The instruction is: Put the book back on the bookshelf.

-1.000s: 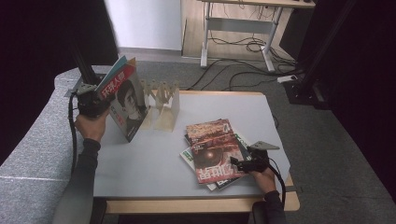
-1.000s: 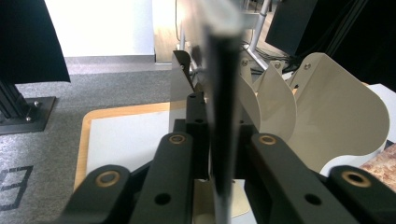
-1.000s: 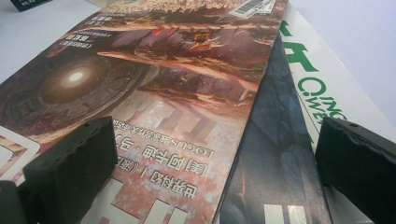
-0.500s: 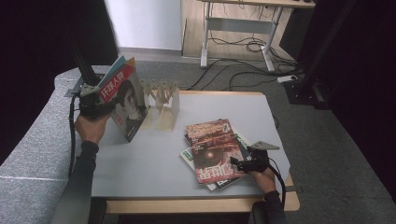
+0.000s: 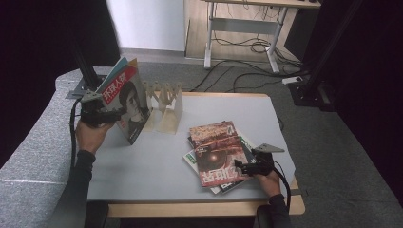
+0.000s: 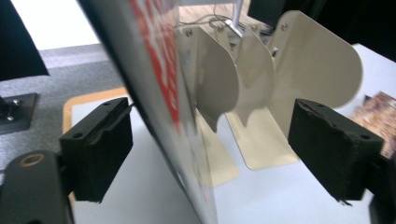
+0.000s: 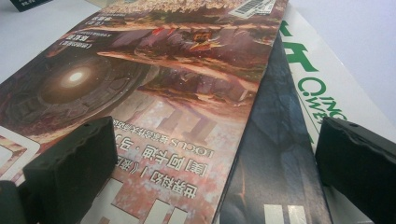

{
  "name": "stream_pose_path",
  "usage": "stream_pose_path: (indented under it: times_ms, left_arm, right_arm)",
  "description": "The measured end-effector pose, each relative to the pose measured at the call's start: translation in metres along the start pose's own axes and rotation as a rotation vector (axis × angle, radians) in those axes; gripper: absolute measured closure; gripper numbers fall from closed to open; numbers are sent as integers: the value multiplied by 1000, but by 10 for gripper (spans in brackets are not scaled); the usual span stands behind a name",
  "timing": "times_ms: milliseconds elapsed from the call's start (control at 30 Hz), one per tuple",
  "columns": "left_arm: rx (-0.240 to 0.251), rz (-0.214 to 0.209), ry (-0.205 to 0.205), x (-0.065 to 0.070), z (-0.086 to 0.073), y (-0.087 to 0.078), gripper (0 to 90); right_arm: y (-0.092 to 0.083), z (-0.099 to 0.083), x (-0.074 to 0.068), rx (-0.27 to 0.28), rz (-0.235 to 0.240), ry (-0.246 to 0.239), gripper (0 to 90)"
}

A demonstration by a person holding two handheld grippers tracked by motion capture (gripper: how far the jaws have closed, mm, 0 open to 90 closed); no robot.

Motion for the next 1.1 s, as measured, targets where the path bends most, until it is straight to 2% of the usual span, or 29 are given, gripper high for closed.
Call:
stream_pose_path:
  times_ms: [400,467,600,867,1100]
  left_arm:
    - [-41,-52,-2,20,-17,-6,9]
    - [-47,-69,-2,25,-21,-6,1]
    - [-55,-74,11,32,-29,-8,0]
    - [-65,-84,13,41,-47,-15,0]
    - [-76,-122,32,56,-60,-14,0]
  right_arm:
    - [0,0,0,2,0,0,0]
    - [0,0,0,2,0,0,0]
    - [0,0,0,1,0,-1,0]
    - [0,0,0,1,-1,0,0]
    - [0,0,0,2,-1,0,0]
Point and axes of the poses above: each handheld gripper's, and its own axes: y roughly forward along the jaws, z roughly out of its top, x roughly to its right, the point moved 7 cm from there along y, roughly forward along the jaws, and after that the axes turned 14 degrees about -z, right-handed, at the moved point
